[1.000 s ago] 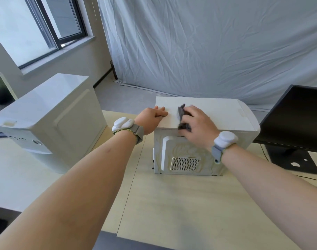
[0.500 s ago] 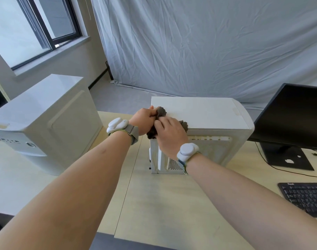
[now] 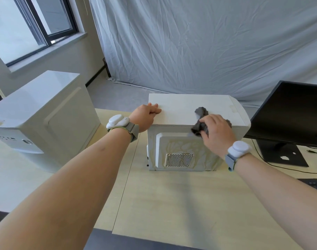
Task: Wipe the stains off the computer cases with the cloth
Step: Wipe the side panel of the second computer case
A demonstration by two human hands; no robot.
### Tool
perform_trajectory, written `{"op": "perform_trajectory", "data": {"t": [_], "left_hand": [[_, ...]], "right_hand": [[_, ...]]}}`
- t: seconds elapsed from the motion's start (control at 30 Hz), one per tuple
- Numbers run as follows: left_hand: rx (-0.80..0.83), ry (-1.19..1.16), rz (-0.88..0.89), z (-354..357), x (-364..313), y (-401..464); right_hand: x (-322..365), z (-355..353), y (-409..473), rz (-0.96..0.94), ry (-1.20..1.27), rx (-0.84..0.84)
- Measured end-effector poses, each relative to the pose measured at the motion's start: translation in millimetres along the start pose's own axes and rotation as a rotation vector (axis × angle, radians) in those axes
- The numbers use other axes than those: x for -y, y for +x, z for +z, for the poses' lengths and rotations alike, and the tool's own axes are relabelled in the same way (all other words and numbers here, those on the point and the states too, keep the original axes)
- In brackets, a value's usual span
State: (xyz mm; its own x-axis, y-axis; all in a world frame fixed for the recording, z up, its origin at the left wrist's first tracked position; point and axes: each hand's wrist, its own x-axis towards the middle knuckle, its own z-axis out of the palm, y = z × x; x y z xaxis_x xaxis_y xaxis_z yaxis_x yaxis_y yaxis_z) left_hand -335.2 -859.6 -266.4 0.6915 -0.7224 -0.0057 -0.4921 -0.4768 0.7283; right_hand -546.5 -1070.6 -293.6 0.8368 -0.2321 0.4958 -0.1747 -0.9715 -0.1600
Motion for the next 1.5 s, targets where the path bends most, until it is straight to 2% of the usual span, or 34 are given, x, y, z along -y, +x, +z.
{"op": "perform_trajectory", "data": {"t": [0.13, 0.23, 0.33, 0.47, 0.7, 0.83, 0.93, 1.07, 1.23, 1.3, 1.37, 1.4, 1.43, 1.47, 1.5], "left_hand": [[-0.041, 0.075, -0.017, 4.1, 1.9, 3.2], [-0.069, 0.003, -0.017, 7.0, 0.0, -0.4], [-0.073, -0.072, 0.002, 4.4, -0.5, -4.1], [-0.075, -0.052, 0.010, 6.6, -1.2, -6.4], [-0.079, -0.099, -0.011, 9.5, -1.0, -4.9], [-0.074, -0.129, -0.032, 12.6, -1.1, -2.3], [-0.050, -0.122, -0.039, 7.1, -0.3, -2.0], [-0.040, -0.077, -0.019, 2.5, 0.6, -4.7], [-0.041, -0.148, -0.020, 2.8, -2.1, -6.5], [-0.034, -0.155, -0.019, 2.1, -0.1, -7.4], [-0.029, -0.156, -0.020, 2.5, 0.8, -7.3], [-0.026, -0.156, -0.018, 3.8, -0.3, -7.6], [-0.025, -0.156, -0.017, 2.5, 0.4, -7.7], [-0.024, -0.155, -0.018, 2.2, 0.8, -8.5], [-0.028, -0.154, -0.015, 2.0, 2.1, -9.0]], "right_hand": [[38.4, 4.3, 16.8, 0.025, 0.182, -0.097], [84.4, 23.2, 30.5, -0.051, 0.219, -0.040], [126.1, 48.5, 37.9, -0.104, 0.077, 0.033], [147.9, 67.1, 27.8, 0.003, -0.053, -0.055], [148.4, 87.6, 17.6, 0.024, -0.122, -0.043], [140.9, 76.6, 21.8, -0.068, -0.147, -0.045], [134.3, 60.5, 35.7, -0.126, -0.091, -0.108], [107.9, 41.5, 43.8, -0.164, 0.017, -0.063], [68.1, 34.7, 23.6, -0.082, 0.048, -0.141], [75.7, 38.7, 12.7, -0.166, 0.125, -0.203], [100.6, 45.5, -3.9, -0.250, 0.267, -0.175], [117.9, 52.0, -15.3, -0.174, 0.356, -0.080], [137.0, 62.0, -23.5, 0.001, 0.459, 0.040], [156.2, 66.6, -28.4, 0.282, 0.599, 0.174], [169.5, 75.4, -28.0, 0.643, 0.820, 0.273]]}}
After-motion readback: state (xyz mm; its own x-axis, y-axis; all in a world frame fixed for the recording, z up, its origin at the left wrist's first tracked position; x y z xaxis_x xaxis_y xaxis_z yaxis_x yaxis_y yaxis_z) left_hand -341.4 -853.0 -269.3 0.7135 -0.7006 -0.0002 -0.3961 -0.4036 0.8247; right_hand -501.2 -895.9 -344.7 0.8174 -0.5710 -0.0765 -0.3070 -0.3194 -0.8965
